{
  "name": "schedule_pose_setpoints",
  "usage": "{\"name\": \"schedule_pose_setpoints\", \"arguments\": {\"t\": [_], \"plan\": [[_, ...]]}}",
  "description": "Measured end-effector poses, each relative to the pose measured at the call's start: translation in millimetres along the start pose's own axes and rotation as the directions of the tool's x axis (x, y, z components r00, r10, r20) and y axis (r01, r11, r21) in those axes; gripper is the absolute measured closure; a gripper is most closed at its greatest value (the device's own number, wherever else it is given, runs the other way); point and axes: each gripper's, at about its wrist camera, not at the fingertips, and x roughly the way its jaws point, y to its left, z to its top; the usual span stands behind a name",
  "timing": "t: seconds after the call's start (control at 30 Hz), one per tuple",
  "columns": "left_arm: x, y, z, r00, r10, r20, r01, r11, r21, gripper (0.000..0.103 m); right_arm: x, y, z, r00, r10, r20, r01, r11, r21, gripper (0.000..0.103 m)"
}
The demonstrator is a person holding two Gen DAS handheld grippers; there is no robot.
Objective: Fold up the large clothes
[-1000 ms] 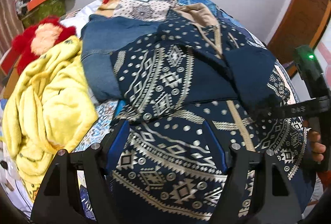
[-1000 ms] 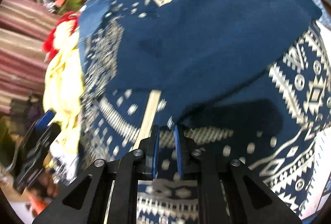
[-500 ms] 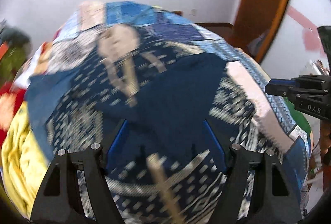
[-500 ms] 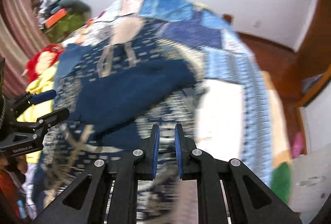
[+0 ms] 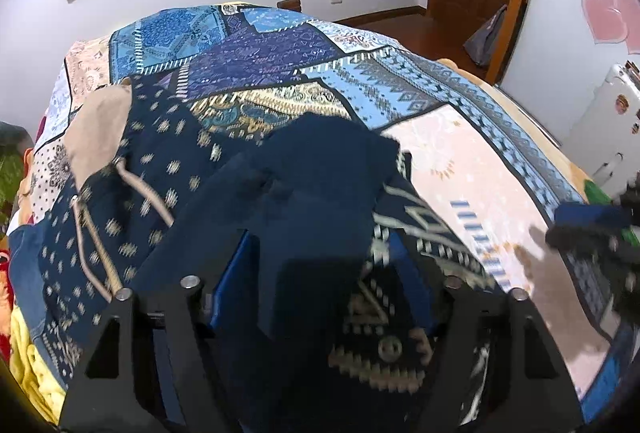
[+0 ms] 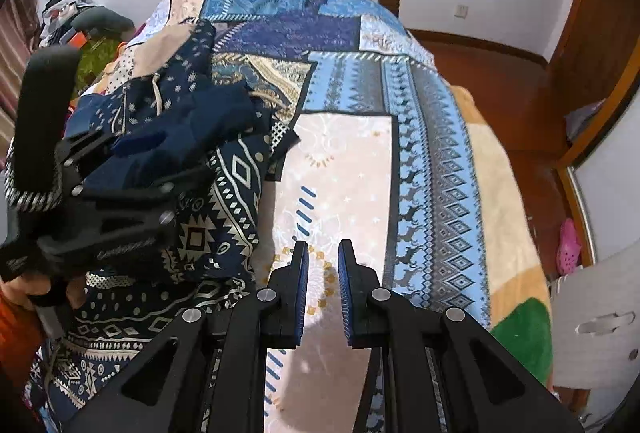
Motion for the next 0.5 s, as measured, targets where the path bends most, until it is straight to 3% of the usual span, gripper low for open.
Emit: {"name": "schedule_pose_setpoints", "arguments": {"t": [0.07,0.13,0.23,0.37,0.5], "plan": [[4.6,-2.7,5.0,1.0,-0.001,0.007,0.001,1.0,0.005,0.051,5.2,2.0,0.4,1.0,0.007,-0.006,-0.007,1.0,-0.001,0.092],[6.3,-3.9,9.5,1.0,0.009,0.016,-0.009,1.0,0.015,0.07,7.9,5.2,1.7,1.0,0.01,-0.009,-0.01,1.0,-0.003,0.092],[1.7,-0.7,12.6,0.999,0.019,0.033,-0.019,1.0,0.01,0.087,9.3,11.5,3.9,1.0,0.018,-0.011,-0.018,1.0,-0.009,0.092],[-28.8,19.4,13.2,0.994,-0.007,0.113,0.011,0.999,-0.032,0.091,6.2,22.6,7.7,1.0,0.018,0.002,-0.018,0.999,-0.031,0.092],[-77.2,52.4,13.0,0.977,0.022,0.212,-0.005,0.997,-0.078,0.091,2.3,37.0,15.7,1.0,0.004,0.021,-0.003,0.998,-0.066,0.092]]}}
